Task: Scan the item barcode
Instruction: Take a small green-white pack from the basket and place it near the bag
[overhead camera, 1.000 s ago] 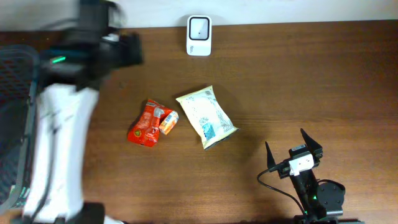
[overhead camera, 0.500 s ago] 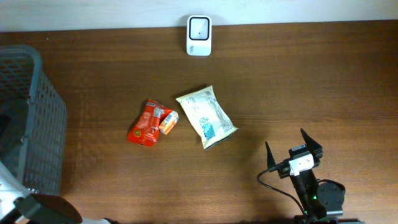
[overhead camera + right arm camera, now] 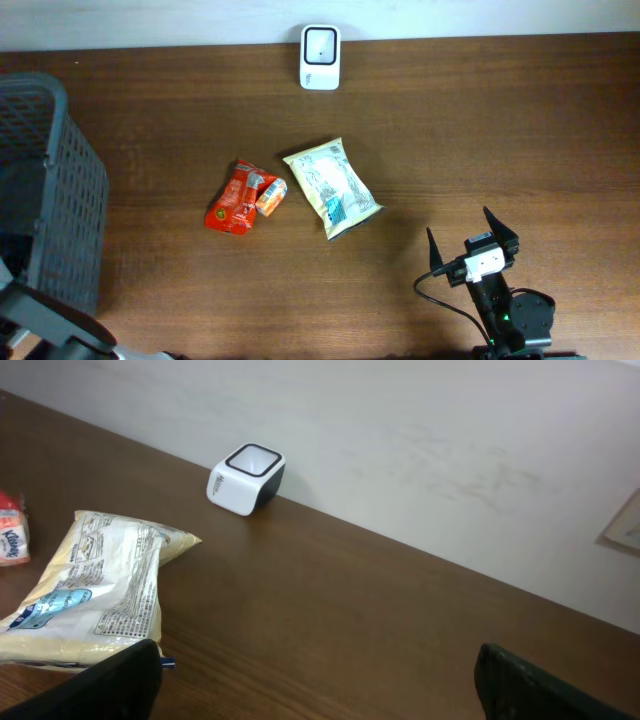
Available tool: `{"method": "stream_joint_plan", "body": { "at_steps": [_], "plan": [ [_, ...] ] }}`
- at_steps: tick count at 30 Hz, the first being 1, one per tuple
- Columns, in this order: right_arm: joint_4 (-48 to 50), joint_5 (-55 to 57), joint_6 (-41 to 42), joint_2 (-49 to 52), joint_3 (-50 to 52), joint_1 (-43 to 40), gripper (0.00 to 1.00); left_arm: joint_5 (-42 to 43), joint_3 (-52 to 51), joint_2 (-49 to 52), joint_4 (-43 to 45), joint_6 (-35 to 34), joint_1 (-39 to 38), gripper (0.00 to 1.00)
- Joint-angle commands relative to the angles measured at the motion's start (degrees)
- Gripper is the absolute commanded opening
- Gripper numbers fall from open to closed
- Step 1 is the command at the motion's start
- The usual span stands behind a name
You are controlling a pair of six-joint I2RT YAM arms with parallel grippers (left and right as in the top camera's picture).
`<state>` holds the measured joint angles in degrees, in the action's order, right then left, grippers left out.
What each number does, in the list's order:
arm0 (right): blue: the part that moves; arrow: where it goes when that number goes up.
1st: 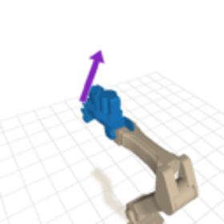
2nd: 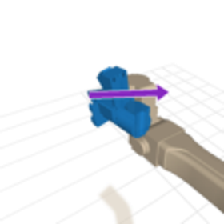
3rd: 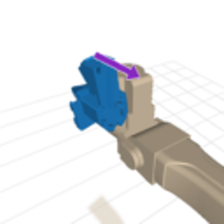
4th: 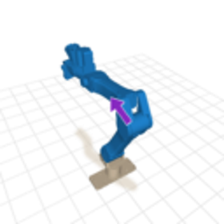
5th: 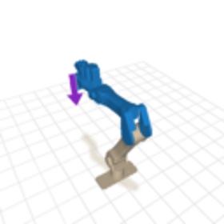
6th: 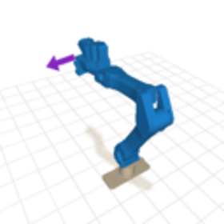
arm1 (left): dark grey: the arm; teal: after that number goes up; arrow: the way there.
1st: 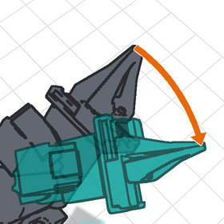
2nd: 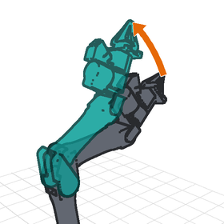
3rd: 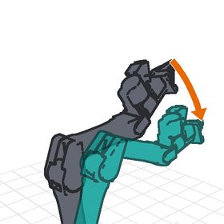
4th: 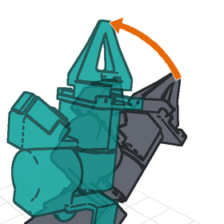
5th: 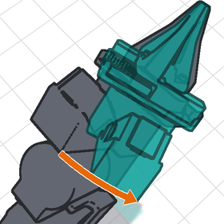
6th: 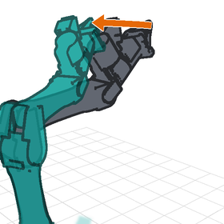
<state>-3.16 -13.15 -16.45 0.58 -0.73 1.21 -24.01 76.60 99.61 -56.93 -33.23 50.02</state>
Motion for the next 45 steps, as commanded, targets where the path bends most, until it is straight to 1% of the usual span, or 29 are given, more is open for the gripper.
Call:
{"method": "stream_joint_plan", "body": {
  "at_steps": [1, 6, 12, 16, 17, 18, 19, 20, 22, 24, 27, 28, 30, 31, 32, 33, 35, 36, 38, 39, 40, 41, 42, 43, 44, 45],
  "plan": [
    [-0.11, -0.13, 0.59, -0.39, 0.42, 0.37, 0.99, -1.64, -1.51, 3.76, 0.33, 0.07, 0.42, 0.99],
    [-0.09, -0.13, 0.61, -0.39, 0.42, 0.37, 0.99, -3.06, -1.51, 6.14, -0.59, 0.07, 0.44, 1.00],
    [-0.11, -0.13, 0.61, -0.39, 0.42, 0.37, 0.99, -3.04, -1.51, 8.35, -0.11, 0.07, 2.05, 0.88],
    [-0.11, -0.13, 0.59, -0.39, 0.42, 0.37, 0.99, -2.82, -1.51, 11.80, -0.94, 0.09, 4.04, 0.84],
    [-0.11, -0.13, 0.59, -0.39, 0.42, 0.37, 0.99, -2.78, -1.51, 12.50, -0.92, 0.09, 4.52, 0.78],
    [-0.11, -0.13, 0.59, -0.39, 0.42, 0.37, 0.98, -2.75, -1.51, 12.87, -0.85, 0.07, 4.70, 0.65],
    [-0.11, -0.13, 0.59, -0.39, 0.42, 0.37, 0.99, -2.71, -1.51, 13.09, -0.70, 0.07, 4.90, 0.48],
    [-0.11, -0.13, 0.59, -0.39, 0.42, 0.37, 0.99, -2.49, -1.51, 13.09, -0.46, 0.07, 4.92, 0.33],
    [-0.11, -0.13, 0.59, -0.39, 0.42, 0.37, 0.99, 0.11, -1.46, 13.09, -0.09, 0.07, 4.90, 0.09],
    [-0.11, -0.13, 0.61, -0.39, 0.42, 0.37, 0.99, 2.89, -0.39, 13.07, -0.46, 0.09, 4.90, 0.00],
    [-0.11, -0.13, 0.61, -0.39, 0.42, 0.37, 0.99, 4.72, 6.71, 13.05, -6.05, 0.15, 4.90, 0.00],
    [-0.11, -0.13, 0.61, -0.39, 0.42, 0.37, 0.99, 5.27, 10.67, 13.03, -8.83, 0.70, 4.90, 0.00],
    [-0.11, -0.13, 0.61, -0.39, 0.42, 0.37, 0.99, 6.71, 20.61, 13.03, -15.19, 0.74, 4.85, 0.00],
    [-0.11, -0.13, 0.61, -0.39, 0.42, 0.37, 0.99, 9.64, 28.39, 13.03, -19.34, 0.79, 4.85, 0.00],
    [-0.11, -0.13, 0.61, -0.39, 0.42, 0.37, 0.99, 12.57, 33.75, 12.98, -21.44, 2.03, 4.85, 0.00],
    [-0.11, -0.13, 0.61, -0.39, 0.42, 0.37, 0.99, 17.59, 39.95, 12.96, -22.77, 5.35, 4.74, 0.00],
    [-0.11, -0.13, 0.59, -0.39, 0.42, 0.37, 0.99, 33.75, 52.57, 12.61, -24.00, 12.26, 3.96, 0.00],
    [-0.09, -0.13, 0.61, -0.39, 0.42, 0.37, 0.99, 41.72, 58.31, 12.13, -24.90, 14.19, 3.02, 0.00],
    [-0.11, -0.13, 0.61, -0.39, 0.42, 0.37, 0.99, 50.40, 65.48, 10.62, -26.47, 16.52, 0.39, 0.00],
    [-0.11, -0.13, 0.61, -0.39, 0.42, 0.37, 0.99, 54.27, 68.00, 9.40, -26.53, 19.78, -1.75, 0.00],
    [-0.09, -0.13, 0.61, -0.39, 0.42, 0.37, 0.99, 55.93, 69.35, 8.41, -26.53, 22.45, -3.72, 0.00],
    [-0.11, -0.13, 0.59, -0.39, 0.42, 0.37, 0.99, 56.13, 70.42, 6.82, -26.53, 25.22, -7.43, 0.00],
    [-0.09, -0.13, 0.59, -0.39, 0.42, 0.37, 0.99, 55.54, 70.49, 4.83, -26.75, 29.14, -13.09, 0.00],
    [-0.09, -0.13, 0.61, -0.39, 0.42, 0.37, 0.99, 54.34, 70.49, 4.20, -27.45, 30.62, -16.50, 0.00],
    [-0.11, -0.13, 0.59, -0.39, 0.42, 0.37, 0.99, 50.84, 70.47, 3.93, -29.05, 31.82, -21.31, 0.00],
    [-0.11, -0.13, 0.59, -0.39, 0.42, 0.37, 0.99, 45.40, 70.40, 4.09, -31.12, 31.80, -26.43, 0.00]
  ]
}}
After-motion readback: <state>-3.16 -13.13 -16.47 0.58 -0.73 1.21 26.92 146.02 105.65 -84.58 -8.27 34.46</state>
